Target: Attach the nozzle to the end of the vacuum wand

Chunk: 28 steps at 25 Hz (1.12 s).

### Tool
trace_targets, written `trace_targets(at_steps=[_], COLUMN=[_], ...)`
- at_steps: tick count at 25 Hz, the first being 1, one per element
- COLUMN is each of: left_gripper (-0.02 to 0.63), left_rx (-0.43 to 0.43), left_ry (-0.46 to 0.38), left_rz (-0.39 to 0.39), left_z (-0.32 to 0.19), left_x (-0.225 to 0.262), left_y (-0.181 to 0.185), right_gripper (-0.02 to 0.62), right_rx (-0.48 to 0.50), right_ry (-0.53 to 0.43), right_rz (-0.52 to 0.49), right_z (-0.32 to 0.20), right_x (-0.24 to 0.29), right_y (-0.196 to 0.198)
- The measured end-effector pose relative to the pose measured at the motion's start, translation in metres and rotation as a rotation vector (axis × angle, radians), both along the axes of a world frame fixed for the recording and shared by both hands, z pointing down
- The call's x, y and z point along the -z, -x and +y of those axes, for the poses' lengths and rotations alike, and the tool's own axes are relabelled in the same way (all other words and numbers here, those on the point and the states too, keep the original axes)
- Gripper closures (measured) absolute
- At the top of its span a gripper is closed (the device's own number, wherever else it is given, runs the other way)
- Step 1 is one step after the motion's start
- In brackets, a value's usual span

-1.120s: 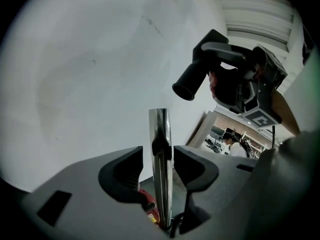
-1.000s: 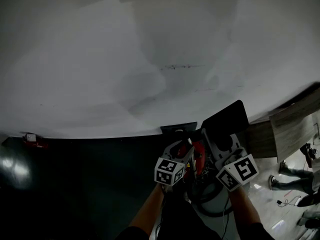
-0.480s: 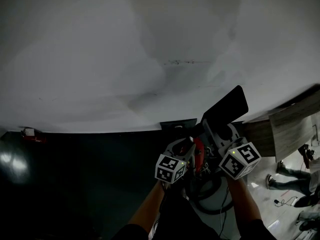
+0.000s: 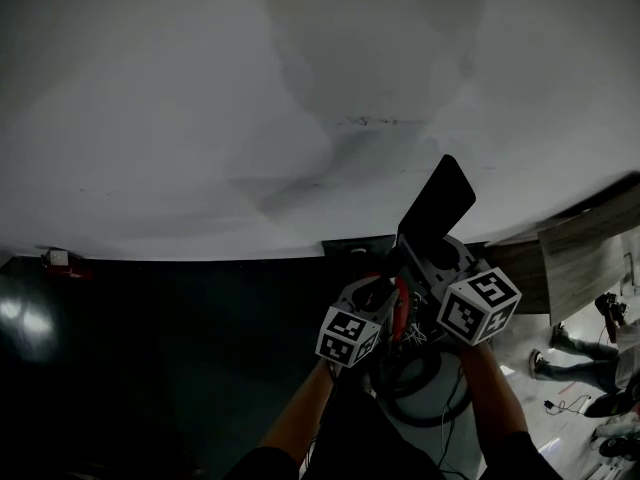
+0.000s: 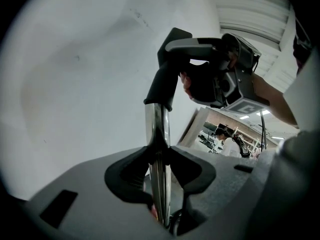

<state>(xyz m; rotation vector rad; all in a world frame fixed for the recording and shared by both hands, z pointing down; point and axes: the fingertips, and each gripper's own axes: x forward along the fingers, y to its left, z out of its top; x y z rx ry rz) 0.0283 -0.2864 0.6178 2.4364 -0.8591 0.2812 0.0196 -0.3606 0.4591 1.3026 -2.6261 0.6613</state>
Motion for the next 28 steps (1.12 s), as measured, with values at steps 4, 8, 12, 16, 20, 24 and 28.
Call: trace_targets(at_steps=[4, 8, 12, 16, 20, 24, 28], left_gripper=[0.469, 0.469, 0.469, 0.469, 0.469, 0.469, 0.469], left_rx=[-0.014, -0.022, -0.012, -0.002, -0.023, -0.03, -0.017], left_ry=[-0.002, -0.001, 0.0, 0.002, 0.006, 0.001, 0.008], left_rz=[-0.013, -0.022, -0.021, -0.006, -0.02, -0.035, -0.032], left_z=[0.001, 0.001, -0.001, 0.0, 0.001, -0.001, -0.001], left_x=[-0.001, -0.002, -0.002, -0.003, -0.006, -0.005, -0.006], left_y=[-0.001, -0.002, -0.001, 0.002, 0.0, -0.002, 0.001], right_gripper=[0.502, 0.503, 0.502, 0.503, 0.503, 0.503, 0.502], right_rx=[0.084, 0.202, 0.265, 0.162, 0.129, 0.259, 0.271], right_ry=[0.003, -0.022, -0.018, 0.072, 0.08, -0.002, 0.022], right_rz=[0.102, 0.254, 0.315, 0.144, 0.12, 0.306, 0.263], right_z=[0.0, 0.005, 0.006, -0.006, -0.009, 0.001, -0.002], right_x=[-0.002, -0.002, -0.007, -0.011, -0.013, -0.013, -0.018], right_y=[0.016, 0.038, 0.053, 0.031, 0.022, 0.051, 0.056])
